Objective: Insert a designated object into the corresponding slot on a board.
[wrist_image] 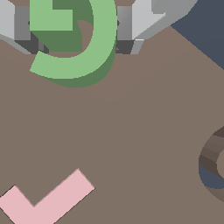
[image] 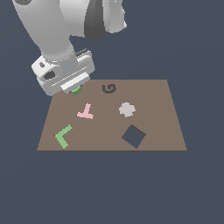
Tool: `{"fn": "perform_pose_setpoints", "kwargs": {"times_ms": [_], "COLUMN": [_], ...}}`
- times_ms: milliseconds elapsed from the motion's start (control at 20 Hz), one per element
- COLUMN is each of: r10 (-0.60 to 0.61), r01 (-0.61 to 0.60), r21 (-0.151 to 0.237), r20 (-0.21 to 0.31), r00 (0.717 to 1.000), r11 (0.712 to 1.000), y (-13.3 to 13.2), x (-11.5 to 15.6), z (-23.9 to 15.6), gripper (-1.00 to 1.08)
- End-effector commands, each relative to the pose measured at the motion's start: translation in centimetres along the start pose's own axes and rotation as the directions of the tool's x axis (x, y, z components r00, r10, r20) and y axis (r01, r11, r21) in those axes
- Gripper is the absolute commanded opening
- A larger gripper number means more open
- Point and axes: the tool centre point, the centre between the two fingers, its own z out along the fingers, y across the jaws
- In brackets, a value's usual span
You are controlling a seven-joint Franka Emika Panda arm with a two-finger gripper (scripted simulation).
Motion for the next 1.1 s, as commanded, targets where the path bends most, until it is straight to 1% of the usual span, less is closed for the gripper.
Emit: {"fn": "perform_pose_setpoints", "kwargs": {"times_ms": [0, 350, 600, 750, 850, 950, 1050], "r10": [0.015, 0.114, 0.225, 0.306, 0.365, 0.427, 0.491], "r01": [-0.015, -0.114, -0.225, -0.306, -0.365, -0.427, -0.491], "r21": [0.000, 0.000, -0.001, -0.001, -0.001, -0.001, -0.001], "r20": [0.000, 0.000, 0.000, 0.000, -0.001, -0.001, -0.001], "r00": [1.000, 0.994, 0.974, 0.952, 0.931, 0.904, 0.871], "r11": [1.000, 0.994, 0.974, 0.952, 0.931, 0.904, 0.871], "y": [-0.1, -0.8, -1.7, -2.4, -2.9, -3.4, -4.0], "x": [0.0, -0.3, -0.6, -0.7, -0.8, -0.8, -0.8], "z": [0.0, -0.1, -0.1, -0.1, -0.1, -0.2, -0.2], "gripper": [-1.00, -1.00, -1.00, -1.00, -1.00, -1.00, -1.00]}}
